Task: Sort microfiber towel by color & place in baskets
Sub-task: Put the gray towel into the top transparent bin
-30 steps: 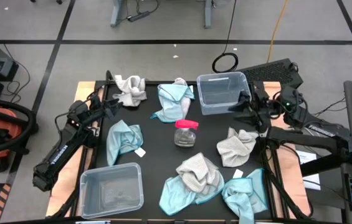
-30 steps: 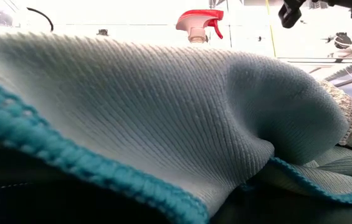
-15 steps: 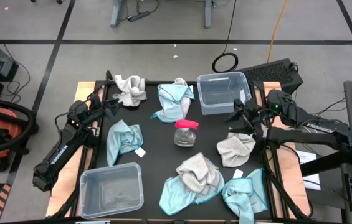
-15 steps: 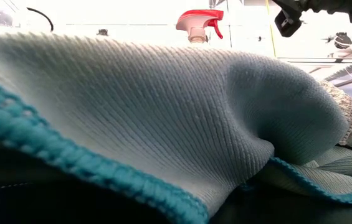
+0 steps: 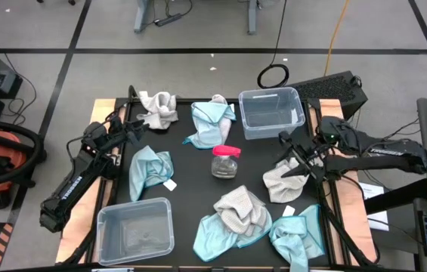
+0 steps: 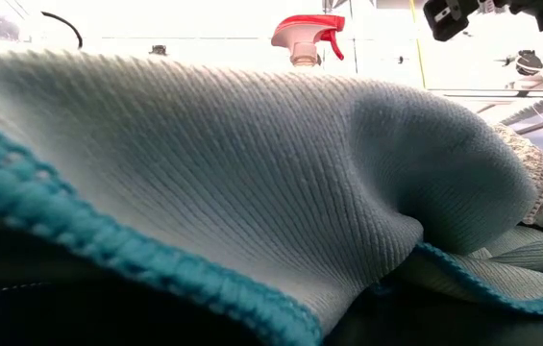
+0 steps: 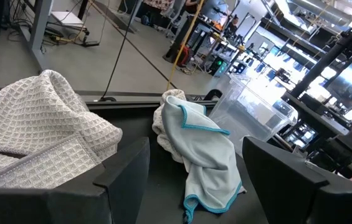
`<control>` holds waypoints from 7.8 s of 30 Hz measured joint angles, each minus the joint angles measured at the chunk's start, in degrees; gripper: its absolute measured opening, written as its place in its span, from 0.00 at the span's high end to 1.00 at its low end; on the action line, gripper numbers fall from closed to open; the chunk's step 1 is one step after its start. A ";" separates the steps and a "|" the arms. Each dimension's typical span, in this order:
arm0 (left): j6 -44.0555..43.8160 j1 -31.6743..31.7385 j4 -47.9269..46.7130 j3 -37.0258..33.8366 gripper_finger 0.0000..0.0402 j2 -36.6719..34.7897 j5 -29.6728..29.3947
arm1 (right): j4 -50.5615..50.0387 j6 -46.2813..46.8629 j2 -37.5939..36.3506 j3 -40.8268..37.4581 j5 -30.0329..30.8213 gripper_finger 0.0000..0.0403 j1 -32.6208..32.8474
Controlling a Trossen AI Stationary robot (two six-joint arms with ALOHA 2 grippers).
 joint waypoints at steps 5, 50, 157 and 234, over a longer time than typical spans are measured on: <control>0.00 -0.02 0.00 0.00 0.35 0.00 0.00 | -1.09 0.31 3.24 -0.01 0.17 0.45 1.38; 0.02 -0.02 0.00 0.00 0.35 -0.02 0.00 | -40.90 27.81 18.04 -0.04 42.93 0.45 9.49; 0.01 -0.01 0.00 0.00 0.35 -0.01 0.00 | -42.19 -6.79 34.05 60.10 64.33 1.00 -13.03; 0.00 0.00 0.39 -0.02 0.35 -0.02 0.00 | -65.75 -10.90 50.35 53.45 47.14 0.94 -29.94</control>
